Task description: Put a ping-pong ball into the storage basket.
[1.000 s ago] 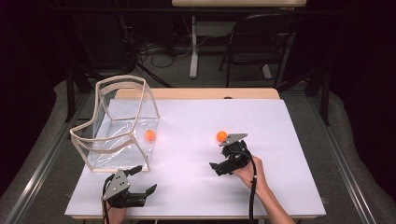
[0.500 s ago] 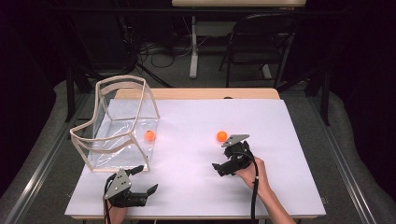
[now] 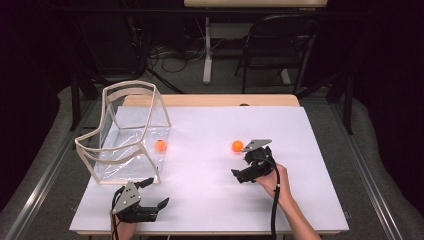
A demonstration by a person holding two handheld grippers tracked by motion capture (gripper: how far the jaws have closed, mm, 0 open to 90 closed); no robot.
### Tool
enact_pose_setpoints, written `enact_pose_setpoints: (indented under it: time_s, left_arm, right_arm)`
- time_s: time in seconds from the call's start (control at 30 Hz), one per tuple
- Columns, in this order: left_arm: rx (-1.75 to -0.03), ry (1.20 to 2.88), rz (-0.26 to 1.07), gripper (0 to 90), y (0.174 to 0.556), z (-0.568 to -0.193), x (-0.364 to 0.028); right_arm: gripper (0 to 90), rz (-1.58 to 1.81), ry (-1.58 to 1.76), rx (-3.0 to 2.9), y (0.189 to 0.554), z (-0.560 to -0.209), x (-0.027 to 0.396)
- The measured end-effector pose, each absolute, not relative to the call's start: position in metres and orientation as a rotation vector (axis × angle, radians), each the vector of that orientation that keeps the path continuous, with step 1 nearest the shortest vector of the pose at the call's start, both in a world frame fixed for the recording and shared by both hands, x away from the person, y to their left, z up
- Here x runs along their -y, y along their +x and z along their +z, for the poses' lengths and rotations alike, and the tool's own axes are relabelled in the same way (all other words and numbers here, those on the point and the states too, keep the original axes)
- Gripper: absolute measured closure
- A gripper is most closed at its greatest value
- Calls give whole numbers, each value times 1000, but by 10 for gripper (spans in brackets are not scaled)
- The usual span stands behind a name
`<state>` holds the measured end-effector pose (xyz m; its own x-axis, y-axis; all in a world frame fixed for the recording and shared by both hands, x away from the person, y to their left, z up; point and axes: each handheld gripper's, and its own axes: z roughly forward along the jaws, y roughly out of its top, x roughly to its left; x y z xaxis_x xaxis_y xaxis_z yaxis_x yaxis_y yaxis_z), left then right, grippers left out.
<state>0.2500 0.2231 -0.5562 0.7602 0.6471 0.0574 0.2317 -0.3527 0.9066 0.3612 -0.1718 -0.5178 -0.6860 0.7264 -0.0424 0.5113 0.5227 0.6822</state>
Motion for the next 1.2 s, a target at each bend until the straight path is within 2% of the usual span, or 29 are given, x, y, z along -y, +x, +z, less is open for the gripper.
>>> enact_pose_setpoints:
  time_s: [0.87,1.2]
  left_arm:
    - [-666,1926,504,158,251,-556,-223]
    - [-659,1932,504,158,251,-557,-221]
  right_arm:
    - [0,906,1114,-2397,415,-519,183]
    - [0,908,1117,-2431,433,-527,169]
